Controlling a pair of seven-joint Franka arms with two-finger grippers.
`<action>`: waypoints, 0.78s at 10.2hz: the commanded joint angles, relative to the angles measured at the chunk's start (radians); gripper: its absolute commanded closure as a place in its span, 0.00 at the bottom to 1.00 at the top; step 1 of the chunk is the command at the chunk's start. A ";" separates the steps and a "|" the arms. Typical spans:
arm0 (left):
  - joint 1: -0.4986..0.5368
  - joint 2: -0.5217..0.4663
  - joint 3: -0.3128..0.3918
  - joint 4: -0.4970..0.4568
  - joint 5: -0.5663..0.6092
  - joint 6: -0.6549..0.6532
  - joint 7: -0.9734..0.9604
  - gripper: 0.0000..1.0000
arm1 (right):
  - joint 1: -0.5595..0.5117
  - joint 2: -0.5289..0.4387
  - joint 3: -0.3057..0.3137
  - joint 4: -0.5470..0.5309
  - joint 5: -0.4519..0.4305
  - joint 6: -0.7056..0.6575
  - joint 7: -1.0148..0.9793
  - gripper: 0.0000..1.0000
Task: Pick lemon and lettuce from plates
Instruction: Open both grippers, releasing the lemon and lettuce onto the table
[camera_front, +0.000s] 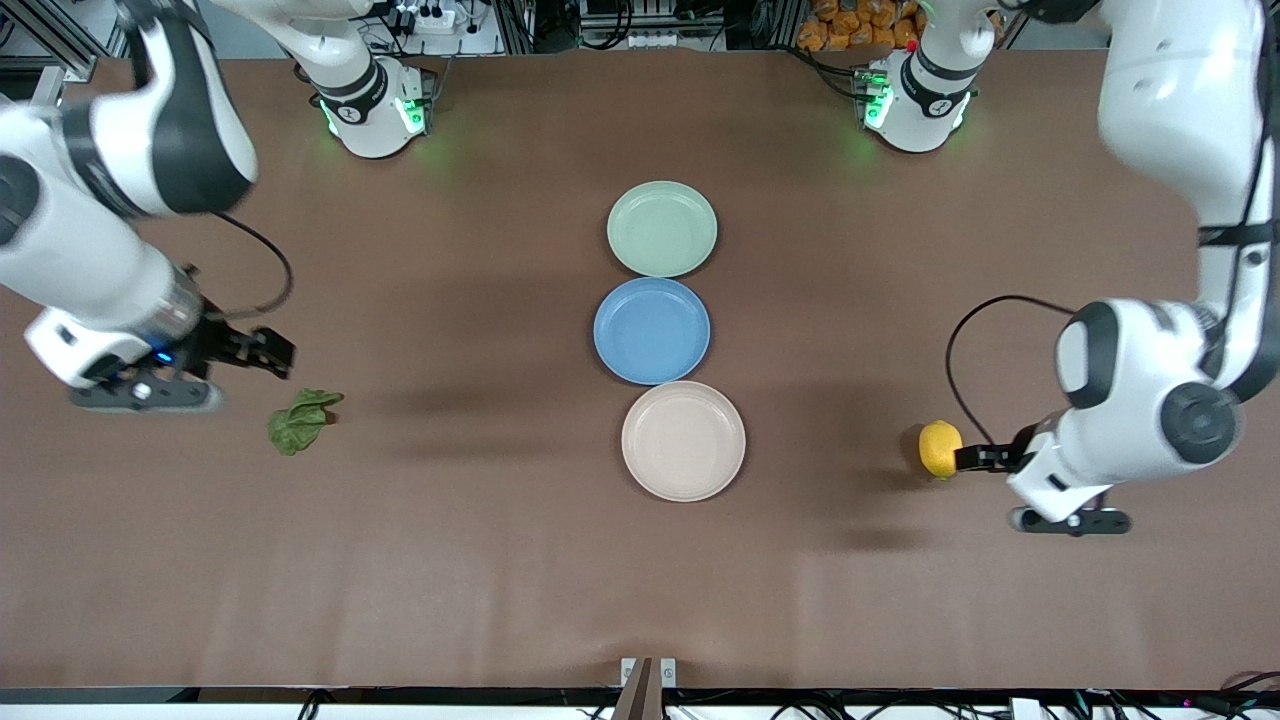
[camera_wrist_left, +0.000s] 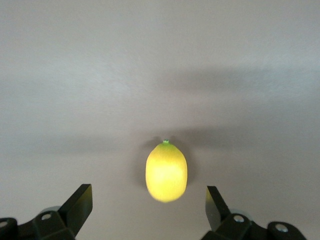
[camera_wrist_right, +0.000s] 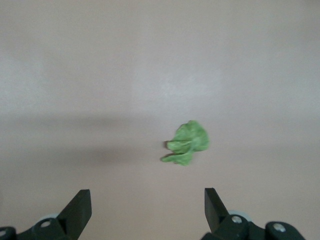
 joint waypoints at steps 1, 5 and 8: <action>-0.004 -0.171 -0.008 -0.029 0.024 -0.151 0.001 0.00 | 0.025 -0.036 -0.047 0.134 0.012 -0.183 -0.062 0.00; 0.011 -0.346 -0.005 -0.033 0.017 -0.264 -0.004 0.00 | 0.029 -0.043 -0.076 0.302 0.014 -0.411 -0.058 0.00; 0.030 -0.437 -0.014 -0.044 0.011 -0.354 -0.002 0.00 | 0.009 -0.086 -0.126 0.298 0.063 -0.411 -0.055 0.00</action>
